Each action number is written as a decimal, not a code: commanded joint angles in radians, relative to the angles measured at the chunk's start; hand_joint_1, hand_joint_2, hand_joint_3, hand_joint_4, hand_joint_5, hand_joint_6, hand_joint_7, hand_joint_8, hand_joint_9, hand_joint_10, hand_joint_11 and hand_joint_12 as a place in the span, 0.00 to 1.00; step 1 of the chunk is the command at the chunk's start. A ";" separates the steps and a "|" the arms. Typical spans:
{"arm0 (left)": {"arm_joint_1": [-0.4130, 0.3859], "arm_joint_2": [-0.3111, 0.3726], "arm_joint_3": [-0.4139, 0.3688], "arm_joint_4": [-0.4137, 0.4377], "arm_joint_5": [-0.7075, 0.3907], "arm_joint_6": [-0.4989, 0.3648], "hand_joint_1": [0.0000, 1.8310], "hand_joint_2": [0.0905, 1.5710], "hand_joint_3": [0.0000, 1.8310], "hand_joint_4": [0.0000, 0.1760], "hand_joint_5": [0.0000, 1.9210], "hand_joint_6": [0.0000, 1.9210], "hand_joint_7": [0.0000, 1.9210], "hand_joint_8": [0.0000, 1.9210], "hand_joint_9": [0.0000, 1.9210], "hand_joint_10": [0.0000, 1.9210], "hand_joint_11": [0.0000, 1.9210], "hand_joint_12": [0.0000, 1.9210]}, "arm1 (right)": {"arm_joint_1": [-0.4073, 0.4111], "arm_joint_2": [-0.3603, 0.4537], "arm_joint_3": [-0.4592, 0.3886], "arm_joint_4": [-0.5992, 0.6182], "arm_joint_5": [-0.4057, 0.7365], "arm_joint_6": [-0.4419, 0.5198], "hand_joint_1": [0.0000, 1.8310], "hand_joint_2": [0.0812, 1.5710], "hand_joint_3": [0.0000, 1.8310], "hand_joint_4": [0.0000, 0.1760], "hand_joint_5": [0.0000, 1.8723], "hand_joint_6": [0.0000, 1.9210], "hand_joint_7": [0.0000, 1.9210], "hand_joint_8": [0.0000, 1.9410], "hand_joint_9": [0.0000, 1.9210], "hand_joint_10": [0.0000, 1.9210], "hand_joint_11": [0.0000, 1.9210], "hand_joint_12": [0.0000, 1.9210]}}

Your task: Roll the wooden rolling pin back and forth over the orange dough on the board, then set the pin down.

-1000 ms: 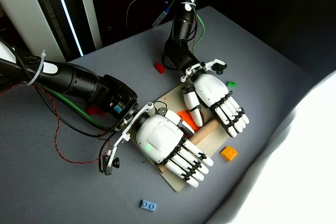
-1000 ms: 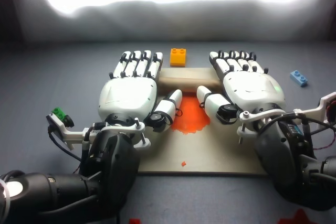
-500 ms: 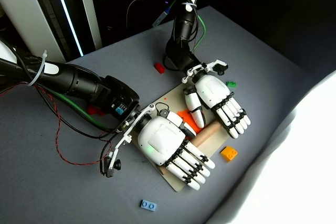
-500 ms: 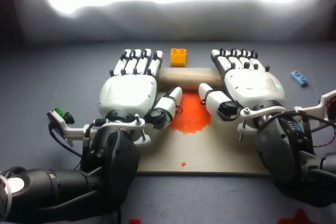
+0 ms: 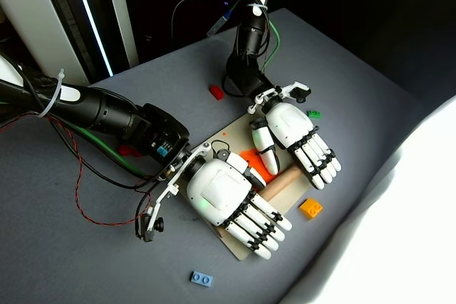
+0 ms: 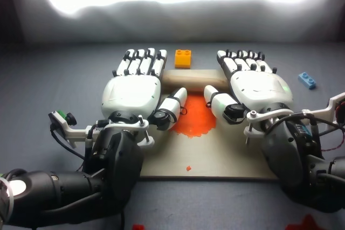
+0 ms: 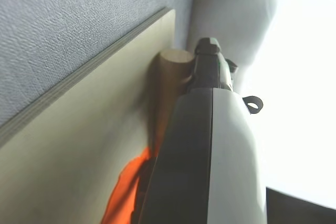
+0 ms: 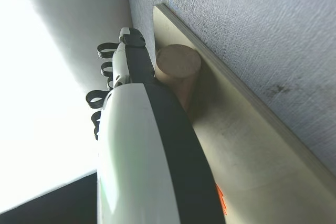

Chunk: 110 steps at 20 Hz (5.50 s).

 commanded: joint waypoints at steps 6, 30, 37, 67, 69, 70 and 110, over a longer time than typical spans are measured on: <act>-0.010 0.002 0.004 0.056 -0.080 0.002 0.00 0.96 0.00 0.00 0.02 0.00 0.00 0.00 0.00 0.00 0.00 0.00 | 0.008 0.003 0.004 -0.058 0.092 0.005 0.00 1.00 0.04 0.00 0.04 0.00 0.03 0.00 0.00 0.00 0.00 0.00; -0.011 0.006 -0.006 0.055 -0.060 -0.009 0.00 0.96 0.00 0.00 0.03 0.00 0.02 0.00 0.00 0.00 0.00 0.00 | -0.005 0.000 -0.018 -0.059 0.137 -0.026 0.00 1.00 0.05 0.00 0.05 0.01 0.03 0.00 0.00 0.00 0.00 0.00; -0.012 0.007 0.003 0.055 -0.038 -0.009 0.00 0.96 0.00 0.00 0.08 0.01 0.08 0.00 0.06 0.01 0.00 0.08 | -0.009 0.001 -0.018 -0.058 0.126 -0.025 0.00 1.00 0.05 0.00 0.08 0.02 0.08 0.01 0.04 0.01 0.00 0.00; 0.018 0.044 -0.052 0.050 -0.021 -0.035 0.00 0.96 0.00 0.00 0.08 0.00 0.08 0.00 0.04 0.00 0.00 0.06 | -0.062 0.004 -0.108 -0.058 0.183 -0.048 0.00 1.00 0.06 0.00 0.11 0.00 0.10 0.00 0.07 0.00 0.00 0.16; 0.020 0.046 -0.058 0.044 -0.021 -0.032 0.00 0.97 0.00 0.00 0.09 0.00 0.09 0.00 0.06 0.00 0.00 0.08 | -0.064 0.004 -0.114 -0.058 0.192 -0.054 0.00 1.00 0.05 0.00 0.10 0.00 0.08 0.00 0.05 0.00 0.00 0.09; 0.021 0.048 -0.062 0.040 -0.018 -0.027 0.00 0.97 0.00 0.00 0.09 0.00 0.09 0.00 0.06 0.00 0.00 0.09 | -0.065 0.004 -0.118 -0.058 0.195 -0.056 0.00 1.00 0.05 0.00 0.10 0.00 0.09 0.00 0.05 0.00 0.00 0.12; 0.083 0.139 -0.218 0.034 -0.023 0.003 0.00 0.97 0.00 0.00 0.10 0.00 0.10 0.00 0.06 0.00 0.00 0.10 | -0.122 0.004 -0.259 -0.057 0.311 -0.126 0.00 1.00 0.06 0.00 0.13 0.01 0.11 0.00 0.07 0.00 0.00 0.17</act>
